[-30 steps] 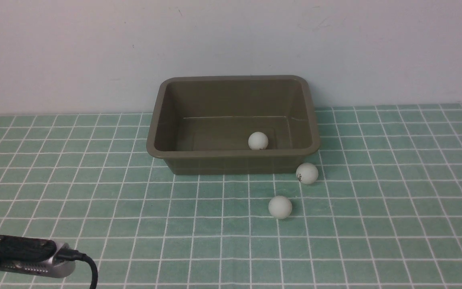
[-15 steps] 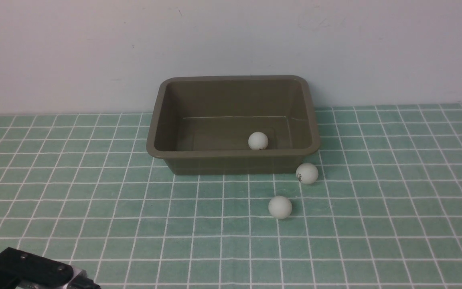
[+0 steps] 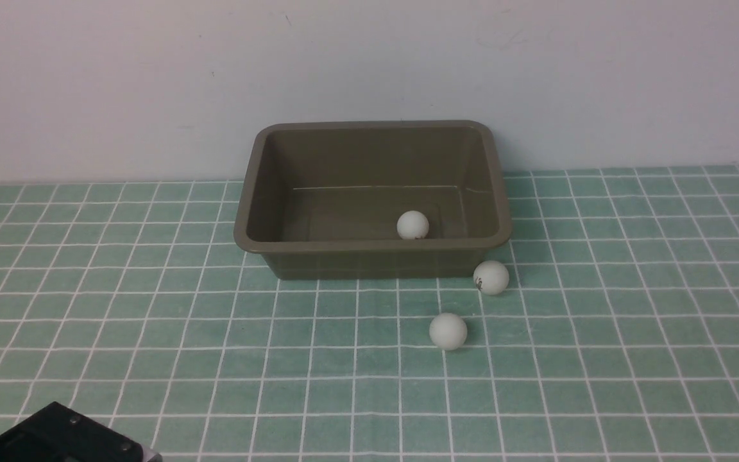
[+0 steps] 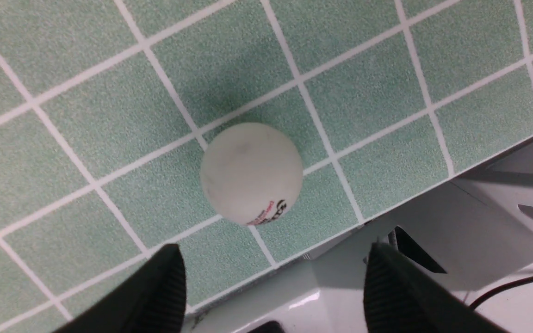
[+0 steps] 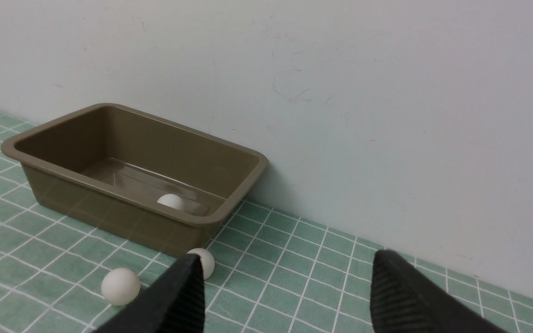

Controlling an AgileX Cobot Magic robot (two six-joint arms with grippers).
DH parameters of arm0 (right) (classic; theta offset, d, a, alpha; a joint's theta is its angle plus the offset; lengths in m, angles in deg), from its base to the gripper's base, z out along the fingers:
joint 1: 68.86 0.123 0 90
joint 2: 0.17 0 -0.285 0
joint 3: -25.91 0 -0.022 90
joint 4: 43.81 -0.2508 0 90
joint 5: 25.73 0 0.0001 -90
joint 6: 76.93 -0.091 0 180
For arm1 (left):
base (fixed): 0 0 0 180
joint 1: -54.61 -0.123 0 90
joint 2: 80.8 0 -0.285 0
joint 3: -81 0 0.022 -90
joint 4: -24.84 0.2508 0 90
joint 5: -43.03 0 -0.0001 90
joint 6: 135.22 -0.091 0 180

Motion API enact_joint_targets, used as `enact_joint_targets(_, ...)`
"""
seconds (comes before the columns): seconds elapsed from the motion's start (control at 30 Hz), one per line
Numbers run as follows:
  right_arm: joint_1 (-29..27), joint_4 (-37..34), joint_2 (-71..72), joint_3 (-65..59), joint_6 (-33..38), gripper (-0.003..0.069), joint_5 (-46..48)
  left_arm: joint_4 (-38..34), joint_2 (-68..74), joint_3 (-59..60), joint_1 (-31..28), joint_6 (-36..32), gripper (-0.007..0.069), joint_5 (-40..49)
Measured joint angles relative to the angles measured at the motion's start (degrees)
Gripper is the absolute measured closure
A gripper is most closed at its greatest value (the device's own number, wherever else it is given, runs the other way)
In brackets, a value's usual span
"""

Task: Put the table tennis balls in the box on the green coffee tablecloth.
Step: 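Reach for and grasp a ping pong ball on the table beside the basket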

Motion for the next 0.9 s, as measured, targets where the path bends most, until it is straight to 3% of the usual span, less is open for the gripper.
enact_joint_targets(0.9,0.0,0.0,0.0,0.0,0.0,0.0216,0.0,0.7,16.3,-1.0,0.0,-0.3,0.0163,-6.5)
